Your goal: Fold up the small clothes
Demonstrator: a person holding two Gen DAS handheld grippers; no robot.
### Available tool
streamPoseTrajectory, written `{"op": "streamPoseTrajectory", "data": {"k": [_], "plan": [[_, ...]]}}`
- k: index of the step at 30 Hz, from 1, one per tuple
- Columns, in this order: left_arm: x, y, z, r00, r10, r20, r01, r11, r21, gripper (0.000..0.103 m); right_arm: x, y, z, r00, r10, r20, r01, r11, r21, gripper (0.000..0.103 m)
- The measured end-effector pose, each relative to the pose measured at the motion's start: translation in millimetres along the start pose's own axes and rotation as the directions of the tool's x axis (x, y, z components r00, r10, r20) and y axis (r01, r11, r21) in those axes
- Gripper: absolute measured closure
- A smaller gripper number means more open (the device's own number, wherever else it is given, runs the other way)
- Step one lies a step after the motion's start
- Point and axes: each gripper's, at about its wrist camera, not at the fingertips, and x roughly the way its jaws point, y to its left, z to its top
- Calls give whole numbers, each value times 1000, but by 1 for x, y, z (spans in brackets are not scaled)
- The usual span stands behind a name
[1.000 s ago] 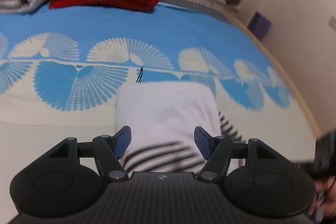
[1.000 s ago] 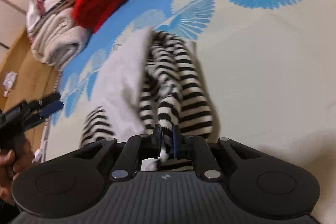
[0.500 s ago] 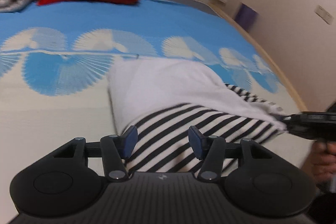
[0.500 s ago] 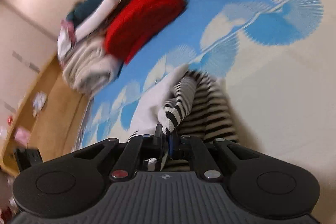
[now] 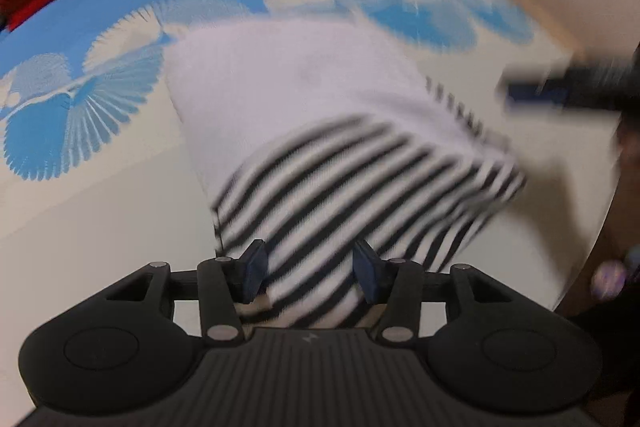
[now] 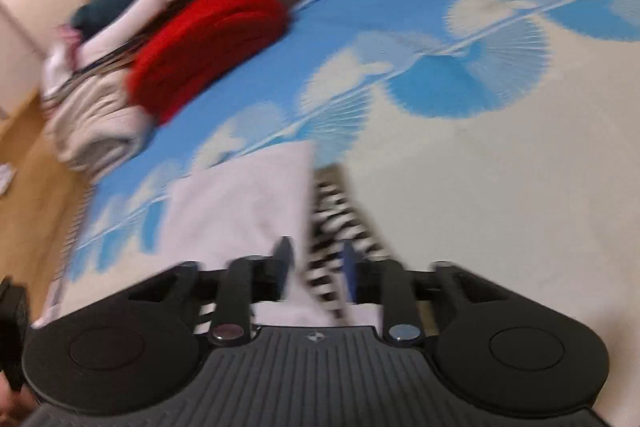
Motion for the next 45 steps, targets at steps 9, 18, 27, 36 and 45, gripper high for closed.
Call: {"op": "streamPoseTrajectory", "data": {"k": [9,18,27,36,45], "plan": [[-3,5,14,997,33,75,-24,993,-112,52,61,-19,-2,995,35,-90,-20,986,165,52],[6,-2,18,996,17,83,-11,997,-78,53,88,-18,18,992,122,-26,-114,970,214,102],[30,-14,9,999,7,-34,-6,999,34,52,100,-25,33,994,-90,-64,98,985,141,103],[1,24,27,993,-31,112,44,991,-124,52,45,43,24,993,-12,119,35,982,-186,97],[40,39,57,997,21,79,-8,987,-163,80,94,21,-40,937,-112,-332,-23,926,-377,96]]}}
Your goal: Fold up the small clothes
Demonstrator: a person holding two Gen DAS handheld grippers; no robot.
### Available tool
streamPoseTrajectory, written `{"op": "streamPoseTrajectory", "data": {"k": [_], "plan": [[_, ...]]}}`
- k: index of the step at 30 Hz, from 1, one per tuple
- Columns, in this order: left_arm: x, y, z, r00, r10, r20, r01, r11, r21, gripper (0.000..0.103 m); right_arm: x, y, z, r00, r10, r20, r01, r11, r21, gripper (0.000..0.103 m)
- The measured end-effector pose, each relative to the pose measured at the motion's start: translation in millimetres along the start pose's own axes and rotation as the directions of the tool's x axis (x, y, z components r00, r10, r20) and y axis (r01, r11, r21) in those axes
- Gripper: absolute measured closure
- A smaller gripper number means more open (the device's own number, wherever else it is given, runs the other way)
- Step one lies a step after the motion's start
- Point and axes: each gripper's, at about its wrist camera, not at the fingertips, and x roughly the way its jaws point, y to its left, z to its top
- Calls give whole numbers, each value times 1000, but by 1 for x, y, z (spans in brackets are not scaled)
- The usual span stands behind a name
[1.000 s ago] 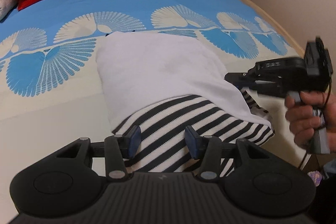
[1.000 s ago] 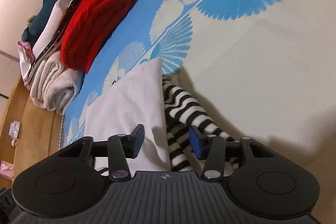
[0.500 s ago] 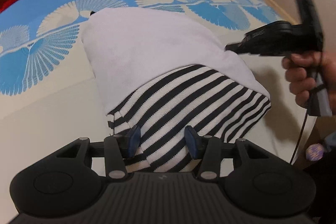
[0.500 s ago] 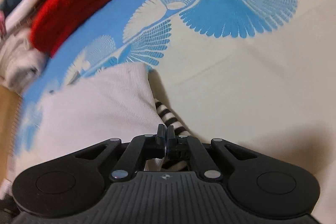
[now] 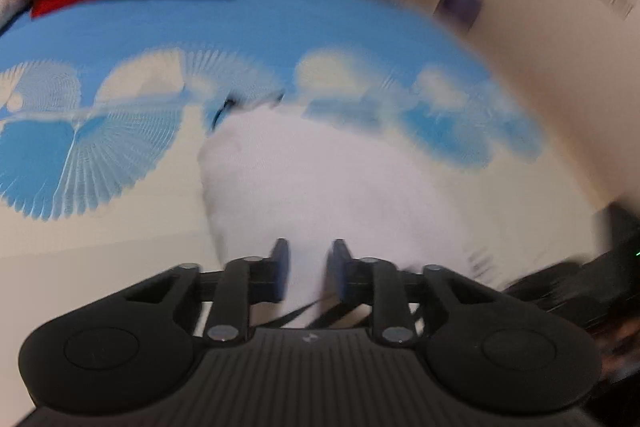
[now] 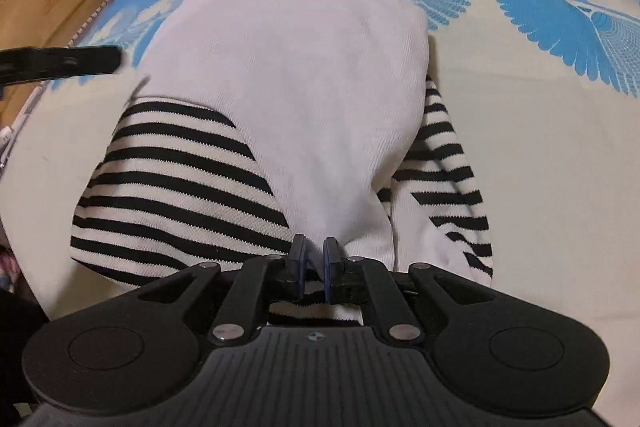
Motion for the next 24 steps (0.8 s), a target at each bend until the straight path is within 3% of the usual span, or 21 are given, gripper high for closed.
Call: {"op": "streamPoseTrajectory", "data": {"k": [1,3,5,7,10,12,15,18,21,24], "plan": [[17,4,-3,996,58,-64,-58,998,14,79,-2,-2,0,1000,9,-1,-9,1000,12,96],[29,13,-1,993,63,-102,-66,997,-30,78,-1,-4,-3,1000,25,-7,-25,1000,14,96],[20,10,10,997,44,-60,-46,998,-40,78,2,-4,1,1000,25,-12,-25,1000,6,96],[5,4,23,999,22,35,-20,999,-38,80,3,1,4,1000,0,-24,-1,1000,-21,96],[5,1,40,992,-44,117,52,997,-64,80,3,10,9,999,-21,-37,19,998,-51,96],[32,5,49,998,-5,69,9,999,-54,79,2,9,11,999,-19,-43,17,999,-52,96],[79,26,48,997,80,-19,-81,993,-91,92,4,7,10,999,-10,-53,9,999,-32,96],[80,42,55,998,53,27,-47,980,-191,95,5,4,13,999,5,-52,-6,1000,-16,96],[59,41,64,996,58,67,-44,982,-186,94,-1,-1,18,999,31,-45,-30,999,10,96],[31,33,65,996,-47,74,57,987,-148,93,-23,-4,34,994,68,91,-72,997,41,93]]}}
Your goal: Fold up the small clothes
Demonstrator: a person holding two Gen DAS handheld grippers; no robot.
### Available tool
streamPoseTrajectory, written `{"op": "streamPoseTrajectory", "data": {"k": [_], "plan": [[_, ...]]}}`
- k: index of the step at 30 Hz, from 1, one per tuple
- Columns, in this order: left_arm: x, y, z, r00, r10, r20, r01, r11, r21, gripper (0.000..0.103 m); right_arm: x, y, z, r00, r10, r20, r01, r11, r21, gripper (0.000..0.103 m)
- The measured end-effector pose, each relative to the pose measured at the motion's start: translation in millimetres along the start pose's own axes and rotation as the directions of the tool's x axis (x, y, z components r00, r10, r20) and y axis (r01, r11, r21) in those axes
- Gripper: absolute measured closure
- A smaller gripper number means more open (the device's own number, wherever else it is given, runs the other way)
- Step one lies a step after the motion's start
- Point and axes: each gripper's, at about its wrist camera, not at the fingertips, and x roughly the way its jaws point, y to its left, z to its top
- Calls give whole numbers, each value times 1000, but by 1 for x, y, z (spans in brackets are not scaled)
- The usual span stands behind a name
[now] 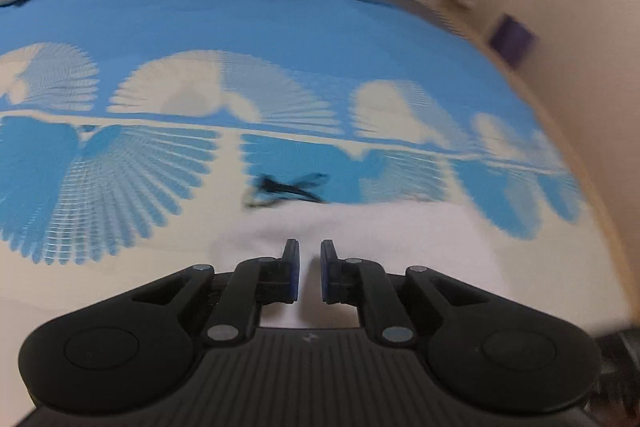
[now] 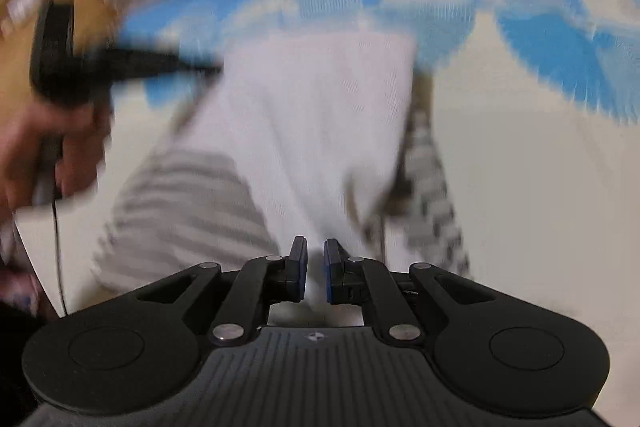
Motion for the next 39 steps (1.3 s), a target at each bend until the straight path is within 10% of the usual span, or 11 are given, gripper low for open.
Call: {"op": "streamPoseTrajectory", "data": {"k": [5,8,11,15,19,22,30,34,36,39], "plan": [[-28,-28,-35,985,-130,-115,151,969,195,88,6,4,23,987,-16,157,14,1000,20,93],[-13,-37,-84,957,-81,-278,182,916,358,87,40,-3,19,980,-189,55,189,982,6,94],[-32,-46,-89,967,-22,-253,128,901,414,87,61,-14,8,942,-335,-15,334,942,-7,99],[-73,-43,-89,976,-115,-185,176,919,354,85,27,-10,18,950,-300,90,292,952,95,92],[-47,-41,-122,961,-24,-274,148,884,443,84,-3,8,20,981,-72,182,63,996,58,92],[-68,-36,-103,965,-80,-249,170,915,365,84,7,23,6,995,67,68,-65,997,-40,88],[-55,-25,-108,938,-47,-343,178,914,363,82,34,14,-30,987,-48,-153,25,989,-146,87],[-63,2,-92,959,-60,-278,138,952,272,48,25,13,-24,987,-84,-136,67,989,-130,86],[-64,21,-77,979,-51,-198,81,986,145,25,11,9,-17,992,-114,-57,108,989,-100,77],[-52,34,-66,989,-23,-146,22,1000,-8,16,-2,-13,-5,991,-103,87,96,992,79,32]]}}
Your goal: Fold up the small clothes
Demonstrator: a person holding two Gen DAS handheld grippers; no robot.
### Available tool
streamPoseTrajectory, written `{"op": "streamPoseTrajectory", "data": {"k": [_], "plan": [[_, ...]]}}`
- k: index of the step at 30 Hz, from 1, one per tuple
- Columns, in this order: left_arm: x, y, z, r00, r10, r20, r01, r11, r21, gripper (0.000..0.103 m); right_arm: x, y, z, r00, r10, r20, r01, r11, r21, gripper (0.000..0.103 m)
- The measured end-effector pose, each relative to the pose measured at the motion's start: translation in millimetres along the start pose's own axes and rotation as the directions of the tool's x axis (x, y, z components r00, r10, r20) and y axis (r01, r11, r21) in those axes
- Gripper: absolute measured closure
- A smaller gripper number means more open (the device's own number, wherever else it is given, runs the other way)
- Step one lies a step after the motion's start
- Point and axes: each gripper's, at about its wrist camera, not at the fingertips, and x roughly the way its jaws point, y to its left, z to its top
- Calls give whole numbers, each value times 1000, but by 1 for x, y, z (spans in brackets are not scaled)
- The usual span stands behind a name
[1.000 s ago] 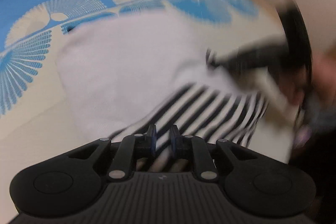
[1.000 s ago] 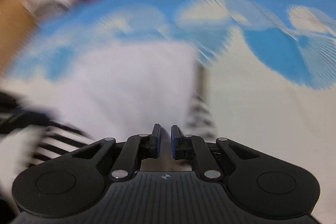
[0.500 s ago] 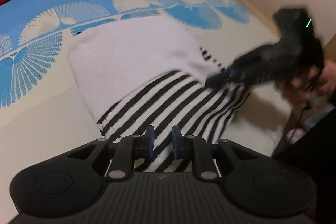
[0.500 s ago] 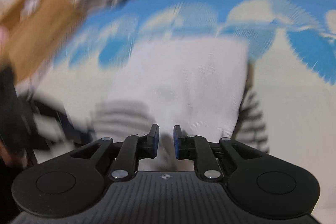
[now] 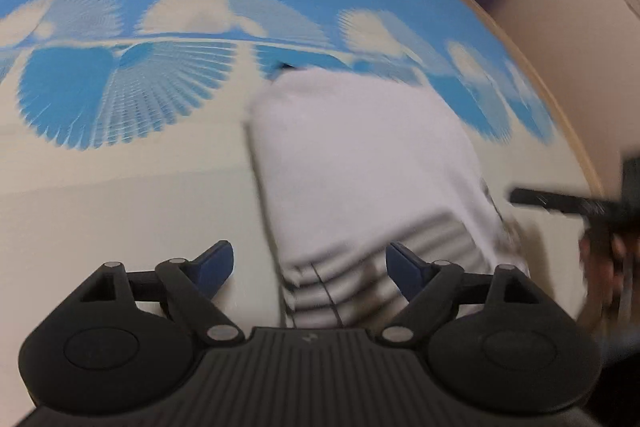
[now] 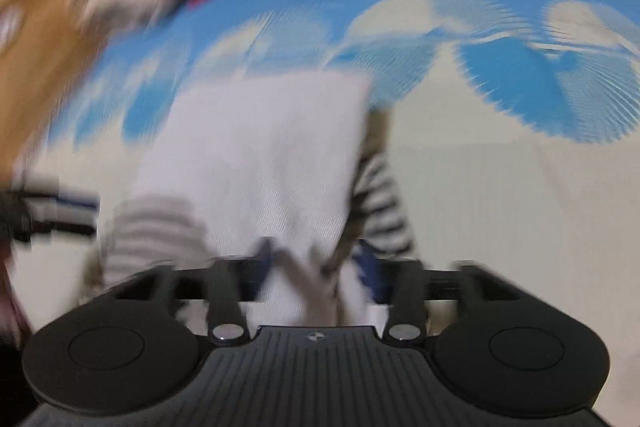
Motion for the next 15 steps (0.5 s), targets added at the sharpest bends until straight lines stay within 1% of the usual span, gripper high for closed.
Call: {"op": "streamPoseTrajectory", "data": {"k": [1,2,4,5,7,9,11,13,14,15], "plan": [[7,4,4,1000,-11,-8,11,999,-36,14,0,-8,3,999,-19,34,17,998,68,18],[16,7,7,999,-26,-21,25,997,-79,13,3,-17,7,998,-35,43,30,993,117,14],[32,13,9,998,-52,-47,45,990,-135,13,14,-31,9,999,-36,28,29,978,206,14],[39,16,9,996,-66,-54,57,986,-156,13,21,-37,8,1000,-19,15,15,969,246,14],[52,24,10,994,-105,-42,94,973,-211,12,36,-44,6,1000,24,-13,-19,953,303,14],[65,32,12,985,-170,-34,155,950,-270,12,49,-42,1,997,59,-48,-41,949,313,14],[79,35,12,971,-235,-32,214,927,-309,12,54,-30,-1,997,47,-59,-30,968,250,13],[86,37,13,963,-270,-4,256,918,-303,12,59,-21,0,998,29,-55,-17,980,198,13],[89,37,15,961,-277,11,268,916,-297,13,60,-19,1,999,23,-46,-13,980,199,16],[90,38,16,959,-281,23,275,914,-299,18,60,-17,1,999,20,-32,-13,978,209,19]]}}
